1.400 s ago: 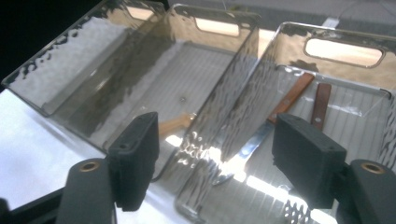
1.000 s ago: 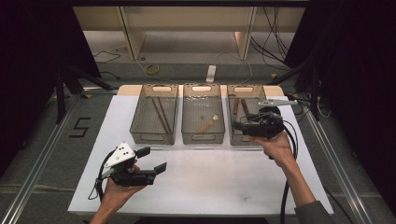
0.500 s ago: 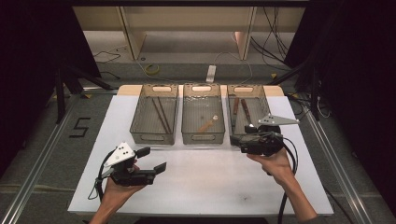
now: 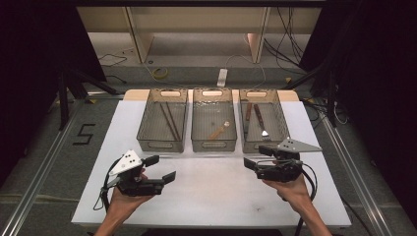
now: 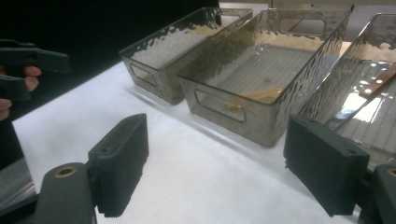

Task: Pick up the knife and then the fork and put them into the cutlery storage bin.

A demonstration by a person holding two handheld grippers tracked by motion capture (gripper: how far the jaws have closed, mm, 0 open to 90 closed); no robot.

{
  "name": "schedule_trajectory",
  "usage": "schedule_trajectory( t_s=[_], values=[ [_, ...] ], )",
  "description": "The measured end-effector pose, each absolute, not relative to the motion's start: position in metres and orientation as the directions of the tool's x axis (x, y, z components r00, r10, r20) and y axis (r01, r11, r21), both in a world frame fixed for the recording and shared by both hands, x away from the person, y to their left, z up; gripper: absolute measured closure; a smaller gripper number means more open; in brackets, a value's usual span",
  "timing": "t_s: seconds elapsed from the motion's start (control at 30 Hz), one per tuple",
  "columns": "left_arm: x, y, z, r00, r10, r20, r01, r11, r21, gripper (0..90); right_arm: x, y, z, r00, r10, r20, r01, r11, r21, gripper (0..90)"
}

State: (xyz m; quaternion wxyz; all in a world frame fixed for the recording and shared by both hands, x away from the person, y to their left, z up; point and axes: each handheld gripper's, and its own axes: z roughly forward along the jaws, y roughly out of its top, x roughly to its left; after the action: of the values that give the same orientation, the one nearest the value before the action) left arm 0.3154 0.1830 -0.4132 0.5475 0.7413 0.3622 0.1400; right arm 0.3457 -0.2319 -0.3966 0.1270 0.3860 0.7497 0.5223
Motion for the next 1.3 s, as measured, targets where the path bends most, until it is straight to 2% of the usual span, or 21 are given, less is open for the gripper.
schedule_trajectory(
  t_s=[0.37,0.6,0.83,1.3],
  values=[
    [0.316,0.182,-0.414,0.706,0.678,-0.206,0.394,-0.133,0.91,15.6,0.321,-0.244,-0.412,-0.646,0.73,0.223,0.429,0.105,0.897,22.7],
    [0.316,0.183,-0.414,0.708,0.674,-0.211,0.395,-0.131,0.909,15.6,0.317,-0.243,-0.423,-0.643,0.746,0.174,0.427,0.16,0.89,21.2],
    [0.316,0.183,-0.414,0.71,0.672,-0.211,0.394,-0.131,0.91,15.6,0.314,-0.246,-0.425,-0.633,0.746,0.205,0.43,0.119,0.895,21.1],
    [0.316,0.182,-0.414,0.711,0.672,-0.209,0.393,-0.133,0.91,15.6,0.313,-0.246,-0.425,-0.636,0.746,0.196,0.422,0.123,0.898,21.0]
  ],
)
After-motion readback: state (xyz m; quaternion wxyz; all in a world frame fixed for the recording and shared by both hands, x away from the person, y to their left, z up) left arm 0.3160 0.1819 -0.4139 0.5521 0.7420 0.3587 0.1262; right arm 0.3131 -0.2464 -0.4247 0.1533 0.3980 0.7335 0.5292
